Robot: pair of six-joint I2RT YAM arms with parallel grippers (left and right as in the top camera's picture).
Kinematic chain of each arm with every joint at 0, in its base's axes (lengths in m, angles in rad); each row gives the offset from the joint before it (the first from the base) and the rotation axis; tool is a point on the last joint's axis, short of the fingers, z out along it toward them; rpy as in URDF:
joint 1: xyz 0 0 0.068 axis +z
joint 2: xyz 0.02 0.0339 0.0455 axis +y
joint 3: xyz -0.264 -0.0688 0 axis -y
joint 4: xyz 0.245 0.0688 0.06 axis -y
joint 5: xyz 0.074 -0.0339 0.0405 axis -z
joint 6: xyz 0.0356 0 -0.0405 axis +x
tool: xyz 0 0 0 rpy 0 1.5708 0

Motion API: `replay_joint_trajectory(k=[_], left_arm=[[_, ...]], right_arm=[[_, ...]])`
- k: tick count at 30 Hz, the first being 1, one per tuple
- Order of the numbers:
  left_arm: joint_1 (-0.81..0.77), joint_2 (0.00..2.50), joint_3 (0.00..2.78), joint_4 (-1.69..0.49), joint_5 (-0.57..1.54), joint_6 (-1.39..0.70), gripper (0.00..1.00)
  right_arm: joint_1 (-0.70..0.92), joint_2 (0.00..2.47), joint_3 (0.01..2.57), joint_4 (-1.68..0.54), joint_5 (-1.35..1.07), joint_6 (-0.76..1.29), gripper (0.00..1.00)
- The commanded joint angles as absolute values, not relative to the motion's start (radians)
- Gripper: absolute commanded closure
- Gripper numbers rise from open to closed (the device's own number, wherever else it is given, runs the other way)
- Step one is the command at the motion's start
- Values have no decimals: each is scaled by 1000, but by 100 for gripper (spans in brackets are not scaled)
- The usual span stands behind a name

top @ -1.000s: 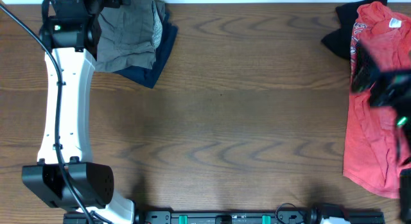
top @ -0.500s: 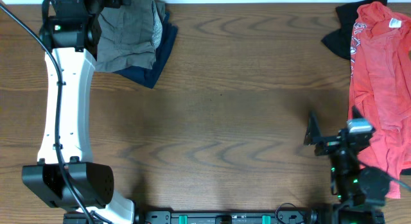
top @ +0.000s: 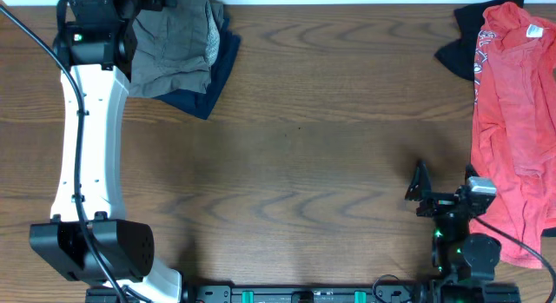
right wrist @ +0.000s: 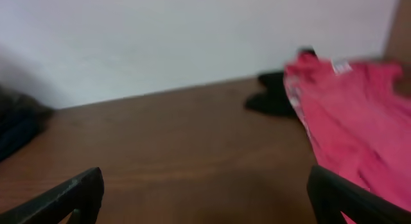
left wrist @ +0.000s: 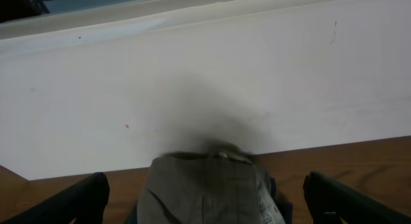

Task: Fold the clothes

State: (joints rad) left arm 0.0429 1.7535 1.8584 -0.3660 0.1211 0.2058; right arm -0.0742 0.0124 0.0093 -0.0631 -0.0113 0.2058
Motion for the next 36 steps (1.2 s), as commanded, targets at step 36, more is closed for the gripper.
replay_joint_trajectory(k=[36], left_arm=[[51,1703,1849,-583,97,200,2]], right_arm=[[-68,5,6,-68,64,284,1]])
